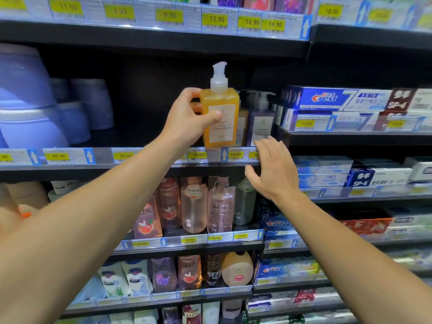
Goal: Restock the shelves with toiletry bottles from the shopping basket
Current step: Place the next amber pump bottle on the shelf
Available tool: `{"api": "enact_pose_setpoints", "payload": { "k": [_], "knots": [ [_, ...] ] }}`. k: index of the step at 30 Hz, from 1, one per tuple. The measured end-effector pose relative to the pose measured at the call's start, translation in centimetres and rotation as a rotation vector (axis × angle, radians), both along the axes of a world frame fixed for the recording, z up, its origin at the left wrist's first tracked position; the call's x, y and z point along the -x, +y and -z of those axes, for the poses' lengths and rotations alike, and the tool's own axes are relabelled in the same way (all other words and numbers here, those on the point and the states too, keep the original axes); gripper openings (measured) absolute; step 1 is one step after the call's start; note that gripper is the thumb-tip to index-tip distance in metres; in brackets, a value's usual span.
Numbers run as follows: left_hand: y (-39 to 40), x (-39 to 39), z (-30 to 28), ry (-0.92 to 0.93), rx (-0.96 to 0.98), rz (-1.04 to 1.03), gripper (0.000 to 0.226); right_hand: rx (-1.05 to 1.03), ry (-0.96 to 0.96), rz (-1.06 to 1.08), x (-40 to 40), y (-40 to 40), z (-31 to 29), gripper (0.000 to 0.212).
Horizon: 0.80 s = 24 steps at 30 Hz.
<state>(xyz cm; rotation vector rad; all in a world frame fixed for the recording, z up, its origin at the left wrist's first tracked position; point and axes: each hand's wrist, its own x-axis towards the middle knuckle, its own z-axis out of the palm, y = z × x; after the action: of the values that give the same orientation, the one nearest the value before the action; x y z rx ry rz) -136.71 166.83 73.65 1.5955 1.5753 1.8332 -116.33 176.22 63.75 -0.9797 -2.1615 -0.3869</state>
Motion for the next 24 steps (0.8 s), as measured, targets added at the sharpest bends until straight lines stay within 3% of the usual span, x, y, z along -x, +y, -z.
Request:
{"api": "enact_pose_setpoints", "payload": {
  "k": [9,14,19,24],
  "knots": [
    [3.2,0.0,1.4,0.168,0.187,-0.093,0.046,0.018,0.038,-0.040,0.2,0.8,0.6,0.063],
    [3.2,0.7,1.2,0.403,0.353,-0.146,0.054,0.001,0.093,-0.064,0.4,1.1,1.0,0.062],
    [2.8,0.6,1.4,0.567,0.009,-0.317,0.050,-0.021,0.114,-0.070,0.7,1.2,1.3,0.063],
    [3.5,-0.2,1.7,0.659,-0.010,-0.266,0.036,-0.029,0.121,-0.066,0.7,1.3,1.5,0.063]
  ]
}}
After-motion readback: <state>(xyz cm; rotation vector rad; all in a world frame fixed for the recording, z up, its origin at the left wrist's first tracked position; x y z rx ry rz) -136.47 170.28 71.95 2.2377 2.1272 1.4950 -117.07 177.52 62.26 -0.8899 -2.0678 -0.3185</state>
